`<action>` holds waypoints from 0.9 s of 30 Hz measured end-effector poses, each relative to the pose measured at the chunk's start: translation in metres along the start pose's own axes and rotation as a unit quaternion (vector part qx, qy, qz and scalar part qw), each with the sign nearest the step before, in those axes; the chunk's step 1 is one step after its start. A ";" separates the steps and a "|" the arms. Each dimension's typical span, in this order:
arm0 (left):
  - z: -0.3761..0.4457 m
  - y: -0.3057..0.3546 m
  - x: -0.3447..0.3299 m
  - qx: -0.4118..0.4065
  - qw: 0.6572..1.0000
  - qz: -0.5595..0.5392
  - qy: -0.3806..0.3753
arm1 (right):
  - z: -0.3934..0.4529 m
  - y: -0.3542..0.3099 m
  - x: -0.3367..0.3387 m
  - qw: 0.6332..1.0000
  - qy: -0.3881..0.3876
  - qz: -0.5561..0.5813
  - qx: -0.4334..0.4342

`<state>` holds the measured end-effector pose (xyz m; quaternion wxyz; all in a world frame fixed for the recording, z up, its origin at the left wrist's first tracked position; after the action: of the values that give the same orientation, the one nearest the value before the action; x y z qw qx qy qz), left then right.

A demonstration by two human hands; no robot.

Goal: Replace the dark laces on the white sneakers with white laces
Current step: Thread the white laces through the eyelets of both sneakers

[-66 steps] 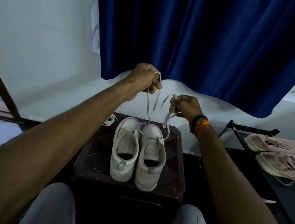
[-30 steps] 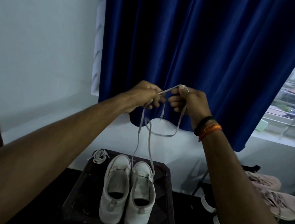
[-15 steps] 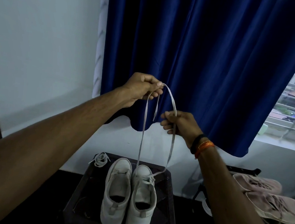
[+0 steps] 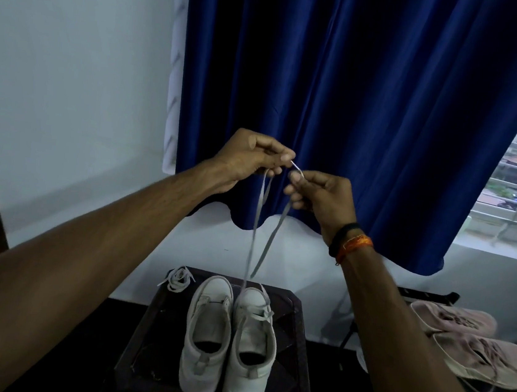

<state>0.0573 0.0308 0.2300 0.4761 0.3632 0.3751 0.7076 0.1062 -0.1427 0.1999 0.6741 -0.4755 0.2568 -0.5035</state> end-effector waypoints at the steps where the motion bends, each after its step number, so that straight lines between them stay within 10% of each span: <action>1: -0.001 0.000 0.002 -0.004 1.000 -0.005 0.003 | -0.002 0.006 0.000 0.999 -0.004 0.036 -0.041; 6: -0.011 0.000 -0.001 -0.040 0.998 0.030 -0.040 | -0.012 0.022 -0.011 0.942 -0.043 0.234 -0.238; 14: -0.024 -0.007 -0.006 -0.036 0.997 0.059 -0.020 | -0.004 0.019 -0.019 0.902 -0.018 0.333 -0.274; 23: -0.042 -0.036 -0.017 0.054 0.989 0.107 -0.088 | -0.003 0.014 -0.023 0.939 -0.028 0.277 -0.202; 27: -0.037 -0.033 -0.010 0.110 0.993 0.027 0.031 | -0.005 0.007 -0.024 0.975 -0.034 0.184 -0.122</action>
<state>0.0415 0.0236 0.1824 0.4017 0.4014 0.4556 0.6856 0.0961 -0.1223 0.1886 0.7005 -0.5157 0.3763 -0.3188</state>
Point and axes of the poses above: each hand's wrist, its own z-axis towards the middle knuckle, its own x-axis out of the back of the hand, y = z × x, the point moved 4 cm from there along z, towards the middle knuckle, and after that the axes turned 4 degrees about y, right-handed, at the moved point
